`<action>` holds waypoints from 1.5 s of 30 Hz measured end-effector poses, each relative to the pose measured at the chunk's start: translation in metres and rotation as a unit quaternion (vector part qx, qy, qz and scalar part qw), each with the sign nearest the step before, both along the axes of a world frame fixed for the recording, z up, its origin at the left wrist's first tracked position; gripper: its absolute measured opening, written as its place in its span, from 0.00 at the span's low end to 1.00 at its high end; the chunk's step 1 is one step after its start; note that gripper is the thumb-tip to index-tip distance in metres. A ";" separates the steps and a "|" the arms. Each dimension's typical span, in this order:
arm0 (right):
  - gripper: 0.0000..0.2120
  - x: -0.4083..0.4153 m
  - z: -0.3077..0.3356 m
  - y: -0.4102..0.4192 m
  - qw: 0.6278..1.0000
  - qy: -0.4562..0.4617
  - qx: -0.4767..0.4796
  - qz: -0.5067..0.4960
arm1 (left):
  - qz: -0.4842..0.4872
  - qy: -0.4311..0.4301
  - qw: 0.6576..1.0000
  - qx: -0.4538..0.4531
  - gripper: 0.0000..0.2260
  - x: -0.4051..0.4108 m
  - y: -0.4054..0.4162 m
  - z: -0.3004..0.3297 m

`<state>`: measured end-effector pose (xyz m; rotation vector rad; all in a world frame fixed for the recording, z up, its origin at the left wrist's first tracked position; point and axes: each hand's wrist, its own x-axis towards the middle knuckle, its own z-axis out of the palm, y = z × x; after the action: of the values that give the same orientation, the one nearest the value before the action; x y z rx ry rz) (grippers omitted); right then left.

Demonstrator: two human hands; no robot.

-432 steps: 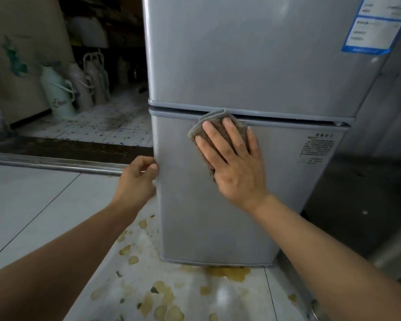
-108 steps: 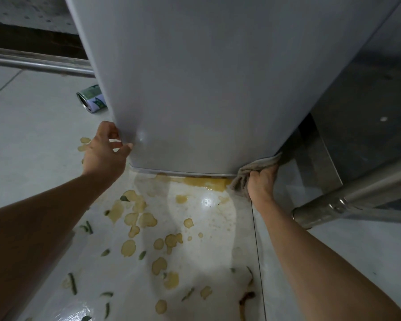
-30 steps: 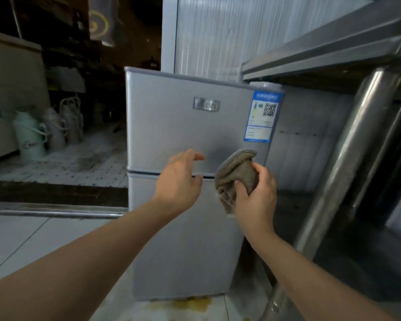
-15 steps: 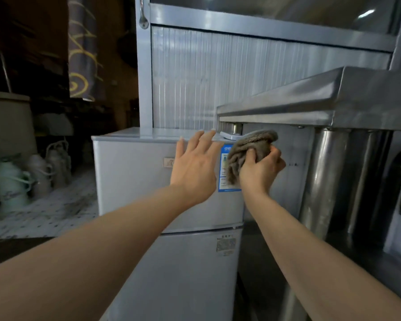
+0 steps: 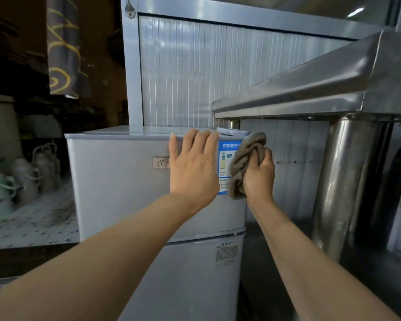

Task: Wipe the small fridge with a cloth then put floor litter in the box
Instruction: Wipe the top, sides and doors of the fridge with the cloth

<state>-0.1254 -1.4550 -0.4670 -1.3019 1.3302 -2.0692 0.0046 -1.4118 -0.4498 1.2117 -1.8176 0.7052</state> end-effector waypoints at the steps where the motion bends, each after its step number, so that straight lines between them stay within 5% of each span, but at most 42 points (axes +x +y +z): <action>1: 0.06 -0.001 -0.004 -0.001 1.000 -0.002 -0.001 0.004 | 0.002 -0.002 1.000 -0.002 0.29 0.000 -0.001 -0.001; 10: 0.07 0.003 -0.078 0.007 1.000 0.019 -0.010 -0.010 | 0.025 -0.079 0.997 -0.002 0.36 0.007 -0.003 -0.027; 16: 0.12 0.004 -0.130 0.010 0.995 0.081 -0.004 -0.056 | 0.029 -0.206 0.973 0.099 0.42 0.018 0.009 -0.111; 30: 0.16 0.016 -0.213 0.010 0.998 0.043 0.023 -0.047 | 0.041 -0.245 0.968 0.034 0.35 0.027 0.009 -0.188; 45: 0.19 0.017 -0.360 0.024 0.991 0.051 0.106 -0.065 | 0.036 -0.417 0.906 0.065 0.32 0.038 0.014 -0.291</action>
<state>-0.1080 -1.4315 -0.8265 -1.2725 1.6692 -1.9011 0.0426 -1.3975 -0.7405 1.1463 -2.5480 1.3012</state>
